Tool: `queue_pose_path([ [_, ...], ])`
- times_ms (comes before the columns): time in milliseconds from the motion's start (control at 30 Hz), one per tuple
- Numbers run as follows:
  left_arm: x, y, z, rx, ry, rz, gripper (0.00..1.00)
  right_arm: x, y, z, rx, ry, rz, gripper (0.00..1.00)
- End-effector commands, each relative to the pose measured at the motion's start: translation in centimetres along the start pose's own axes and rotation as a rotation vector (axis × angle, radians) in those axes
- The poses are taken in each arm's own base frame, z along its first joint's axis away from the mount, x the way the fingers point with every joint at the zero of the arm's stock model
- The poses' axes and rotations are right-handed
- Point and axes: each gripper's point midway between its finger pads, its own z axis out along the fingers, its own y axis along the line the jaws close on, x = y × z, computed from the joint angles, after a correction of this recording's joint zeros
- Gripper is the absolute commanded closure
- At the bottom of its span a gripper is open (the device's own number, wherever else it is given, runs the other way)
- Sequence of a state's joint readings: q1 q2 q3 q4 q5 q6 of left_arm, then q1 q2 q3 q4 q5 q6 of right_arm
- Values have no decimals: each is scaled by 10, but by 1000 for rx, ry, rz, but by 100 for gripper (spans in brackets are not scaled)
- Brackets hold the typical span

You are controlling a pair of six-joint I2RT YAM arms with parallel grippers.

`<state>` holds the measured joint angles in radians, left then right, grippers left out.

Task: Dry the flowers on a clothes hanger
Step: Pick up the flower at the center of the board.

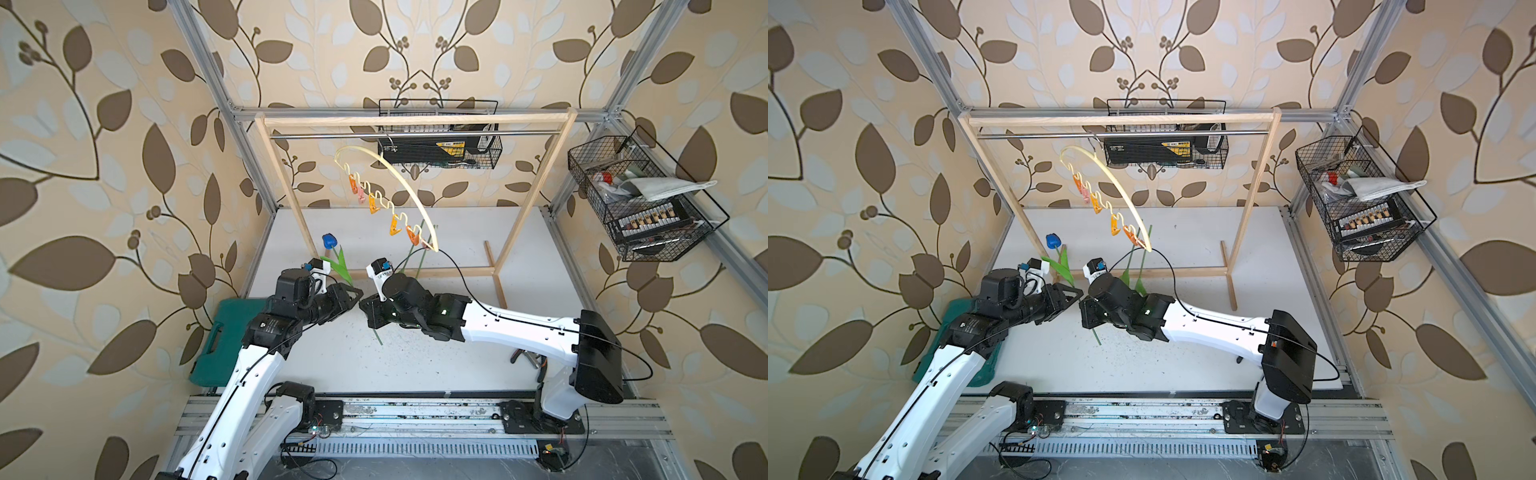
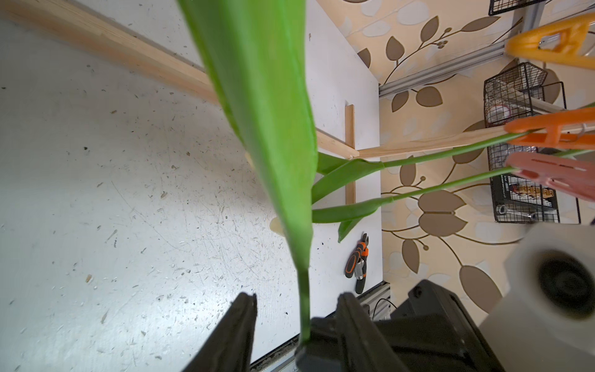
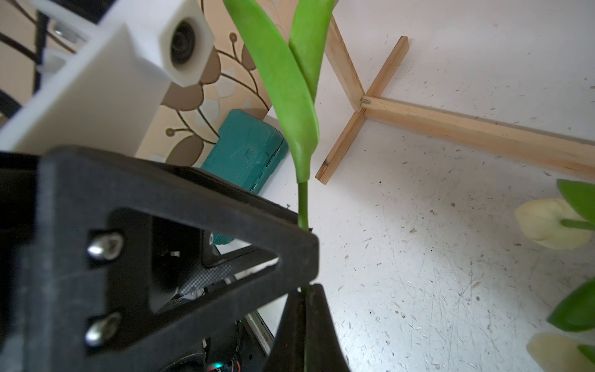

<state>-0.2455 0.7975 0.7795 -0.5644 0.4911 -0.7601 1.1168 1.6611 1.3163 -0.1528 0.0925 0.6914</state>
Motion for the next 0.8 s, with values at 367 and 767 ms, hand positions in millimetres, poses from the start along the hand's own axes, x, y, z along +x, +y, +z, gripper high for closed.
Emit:
queue_pose_path([
  [367, -9, -3, 13, -6, -34, -3, 71, -5, 11, -9, -47, -13, 6, 100],
  [767, -8, -2, 12, -18, -27, -18, 90, -2, 12, -2, -47, 4, 5, 100],
])
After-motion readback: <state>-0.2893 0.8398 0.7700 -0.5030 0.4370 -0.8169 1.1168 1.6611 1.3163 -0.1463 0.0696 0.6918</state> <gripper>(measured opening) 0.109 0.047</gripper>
